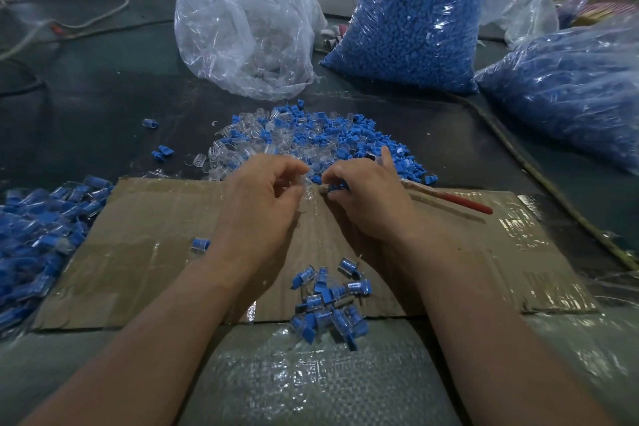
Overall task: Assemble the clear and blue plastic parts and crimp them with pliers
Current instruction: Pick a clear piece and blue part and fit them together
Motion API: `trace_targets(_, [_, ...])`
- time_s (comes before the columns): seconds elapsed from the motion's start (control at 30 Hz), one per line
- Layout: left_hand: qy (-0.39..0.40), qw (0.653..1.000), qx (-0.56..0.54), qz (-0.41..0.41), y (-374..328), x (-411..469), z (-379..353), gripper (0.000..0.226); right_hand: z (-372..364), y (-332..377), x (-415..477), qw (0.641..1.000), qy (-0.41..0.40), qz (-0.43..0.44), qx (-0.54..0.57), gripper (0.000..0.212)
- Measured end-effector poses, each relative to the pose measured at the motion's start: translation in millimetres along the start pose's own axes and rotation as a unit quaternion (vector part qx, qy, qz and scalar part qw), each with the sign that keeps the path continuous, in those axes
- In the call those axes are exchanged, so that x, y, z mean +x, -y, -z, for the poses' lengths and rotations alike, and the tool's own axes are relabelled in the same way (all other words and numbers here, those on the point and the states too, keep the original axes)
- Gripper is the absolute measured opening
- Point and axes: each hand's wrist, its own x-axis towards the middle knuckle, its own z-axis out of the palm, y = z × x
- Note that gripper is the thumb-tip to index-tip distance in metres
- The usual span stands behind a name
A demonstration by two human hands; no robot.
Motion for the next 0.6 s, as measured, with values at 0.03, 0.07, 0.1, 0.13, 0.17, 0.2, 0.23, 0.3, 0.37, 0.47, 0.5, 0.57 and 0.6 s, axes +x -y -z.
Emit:
trace_targets(0.03, [0.0,1.0,-0.003,0.003,-0.6,-0.2,0.5,0.021,0.1,0.1,0.3,1.0,-0.005,0.006,-0.006,0.01])
trace_targets(0.07, [0.001,1.0,-0.006,0.007,-1.2,-0.5,0.8,0.021,0.6,0.6,0.7,1.0,-0.017,0.01,-0.006,0.011])
trace_targets(0.1, [0.003,1.0,-0.015,0.014,-1.7,-0.6,1.2,0.021,1.9,1.4,0.3,0.999,-0.041,0.008,0.012,0.011])
trace_targets(0.13, [0.005,0.999,-0.031,0.025,-2.4,-0.4,1.8,0.022,4.5,3.1,-0.8,0.996,-0.072,0.0,0.051,0.009])
trace_targets(0.17, [0.008,0.998,-0.051,0.034,-3.1,-0.1,2.6,0.024,7.8,5.1,-2.9,0.989,-0.106,-0.008,0.103,0.008])
trace_targets(0.2, [0.011,0.997,-0.066,0.04,-4.0,0.2,3.3,0.026,11.6,7.8,-5.9,0.979,-0.134,-0.012,0.152,0.008])
trace_targets(0.23, [0.016,0.996,-0.073,0.042,-5.1,0.2,3.9,0.027,15.6,10.7,-9.5,0.969,-0.156,-0.009,0.189,0.009])
trace_targets(0.3, [0.02,0.996,-0.079,0.04,-6.6,0.2,4.6,0.029,21.0,14.9,-16.5,0.953,-0.176,-0.003,0.248,0.009])
trace_targets(0.37, [0.017,0.994,-0.098,0.044,-7.4,-0.1,5.2,0.033,22.7,18.1,-21.4,0.938,-0.165,-0.014,0.304,0.012])
trace_targets(0.47, [0.022,0.991,-0.121,0.051,-8.3,-0.3,5.6,0.034,22.2,21.7,-24.3,0.929,-0.13,-0.04,0.344,0.016])
trace_targets(0.5, [0.024,0.99,-0.13,0.053,-8.2,-0.1,5.7,0.034,22.1,22.4,-24.6,0.925,-0.122,-0.043,0.357,0.015])
trace_targets(0.57, [0.026,0.988,-0.139,0.055,-7.9,0.3,5.4,0.034,23.2,23.9,-24.8,0.914,-0.108,-0.052,0.387,0.02])
trace_targets(0.6, [0.028,0.988,-0.139,0.055,-7.6,0.6,5.2,0.034,23.6,24.5,-25.0,0.909,-0.099,-0.058,0.402,0.023])
